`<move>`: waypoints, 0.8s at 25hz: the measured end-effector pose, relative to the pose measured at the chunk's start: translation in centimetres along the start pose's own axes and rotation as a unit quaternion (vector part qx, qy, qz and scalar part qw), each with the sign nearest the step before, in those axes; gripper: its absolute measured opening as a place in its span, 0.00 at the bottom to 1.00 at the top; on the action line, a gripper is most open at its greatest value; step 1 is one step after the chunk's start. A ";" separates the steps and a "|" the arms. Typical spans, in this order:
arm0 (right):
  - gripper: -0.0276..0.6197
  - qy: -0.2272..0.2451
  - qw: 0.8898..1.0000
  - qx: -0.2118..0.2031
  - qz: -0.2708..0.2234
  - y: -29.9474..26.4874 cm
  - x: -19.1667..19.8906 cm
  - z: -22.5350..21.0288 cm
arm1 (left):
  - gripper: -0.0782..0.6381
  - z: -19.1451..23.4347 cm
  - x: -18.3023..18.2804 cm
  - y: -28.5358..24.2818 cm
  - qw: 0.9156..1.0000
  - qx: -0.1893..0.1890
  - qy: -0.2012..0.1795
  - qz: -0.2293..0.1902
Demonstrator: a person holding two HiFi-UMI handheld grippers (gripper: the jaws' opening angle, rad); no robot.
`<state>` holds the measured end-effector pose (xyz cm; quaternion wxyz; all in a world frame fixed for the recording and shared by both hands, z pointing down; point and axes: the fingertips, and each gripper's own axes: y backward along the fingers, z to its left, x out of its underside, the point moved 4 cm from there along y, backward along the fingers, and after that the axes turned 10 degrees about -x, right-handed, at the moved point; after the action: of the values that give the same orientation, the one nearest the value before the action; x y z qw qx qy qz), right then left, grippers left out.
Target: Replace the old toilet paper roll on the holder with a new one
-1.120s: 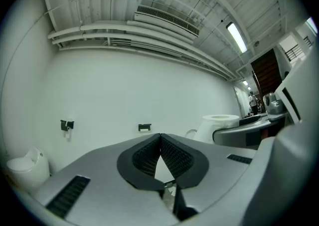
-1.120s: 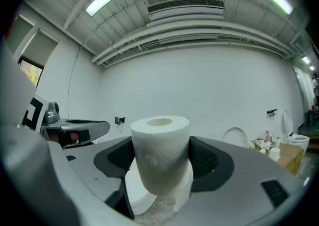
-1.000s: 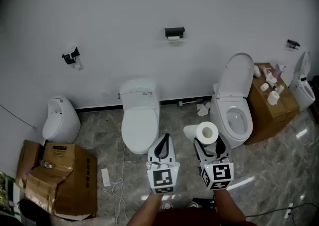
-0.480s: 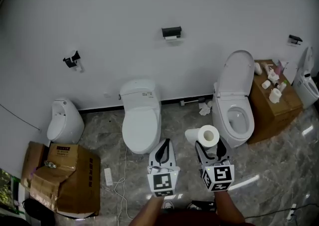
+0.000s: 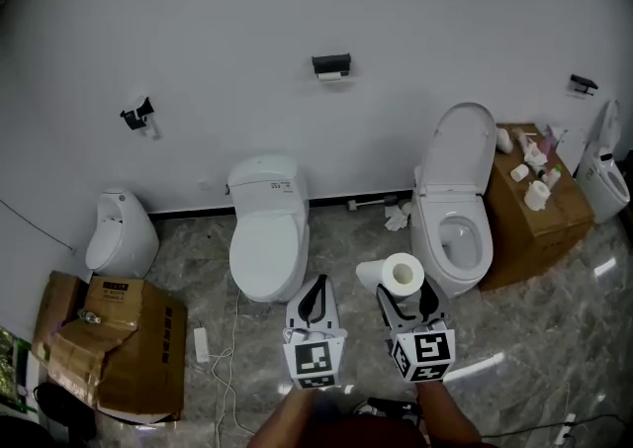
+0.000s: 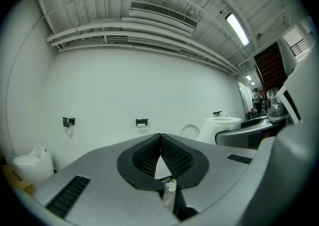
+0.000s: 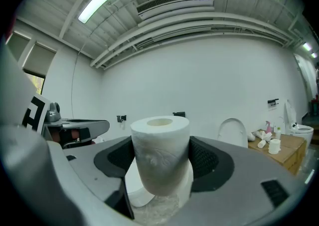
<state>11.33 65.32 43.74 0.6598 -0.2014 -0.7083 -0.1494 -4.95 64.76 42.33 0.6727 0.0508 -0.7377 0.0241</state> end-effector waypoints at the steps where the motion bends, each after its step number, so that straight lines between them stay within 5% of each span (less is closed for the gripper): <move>1: 0.58 0.003 1.000 0.000 0.001 0.0 0.0 -0.3 | 0.13 -0.2 0.0 -0.2 1.000 -0.001 0.004 -0.001; 20: 0.58 0.027 0.999 0.021 0.007 -13.3 -1.9 -2.2 | 0.13 5.0 0.2 -13.0 0.999 0.025 0.024 -0.015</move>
<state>6.92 52.50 42.71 0.6842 -0.1883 -0.6915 -0.1350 -8.58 51.33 41.67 0.6891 0.0781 -0.7197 0.0334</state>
